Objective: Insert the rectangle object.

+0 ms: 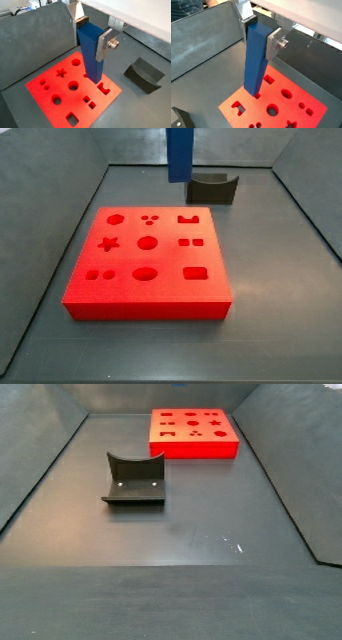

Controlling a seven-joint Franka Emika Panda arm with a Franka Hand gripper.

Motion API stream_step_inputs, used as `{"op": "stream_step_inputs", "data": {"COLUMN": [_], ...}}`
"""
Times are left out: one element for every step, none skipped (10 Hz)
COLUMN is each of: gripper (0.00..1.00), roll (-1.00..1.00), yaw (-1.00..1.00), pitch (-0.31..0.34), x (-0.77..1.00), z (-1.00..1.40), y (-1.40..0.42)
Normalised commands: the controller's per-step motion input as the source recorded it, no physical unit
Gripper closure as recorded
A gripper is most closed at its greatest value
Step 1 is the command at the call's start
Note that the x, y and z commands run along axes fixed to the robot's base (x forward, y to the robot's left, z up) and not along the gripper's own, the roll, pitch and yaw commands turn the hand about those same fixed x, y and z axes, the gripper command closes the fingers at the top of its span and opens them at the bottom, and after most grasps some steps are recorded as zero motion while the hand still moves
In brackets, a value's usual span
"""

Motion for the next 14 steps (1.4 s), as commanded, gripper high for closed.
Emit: {"op": "stream_step_inputs", "data": {"gripper": [1.00,1.00,1.00,1.00,1.00,1.00,1.00,1.00,1.00,1.00,1.00,1.00,1.00,1.00], "roll": [-0.06,-0.12,-0.12,-0.10,-0.09,-0.07,0.00,0.19,0.22,0.14,0.01,0.02,-0.02,-0.02], "yaw": [0.14,0.01,0.00,0.00,0.00,0.00,0.04,0.17,0.10,0.02,-0.14,-0.09,0.00,0.00], "pitch": [0.000,0.011,0.030,0.029,0.029,0.036,0.000,-0.054,-0.036,-0.031,-0.017,-0.006,-0.019,-0.031], "x": [0.17,0.25,0.25,0.23,0.23,0.25,0.47,0.16,0.20,0.17,0.42,0.21,0.00,0.00], "z": [-0.10,-0.09,-0.09,-0.11,-0.14,-0.17,-0.27,-0.65,-0.77,-0.79,-0.62,-0.34,-0.04,-0.14], "y": [-0.77,-0.95,-1.00,-1.00,-1.00,-1.00,-0.88,0.00,0.13,0.04,-0.05,-0.01,-0.05,-0.03]}}
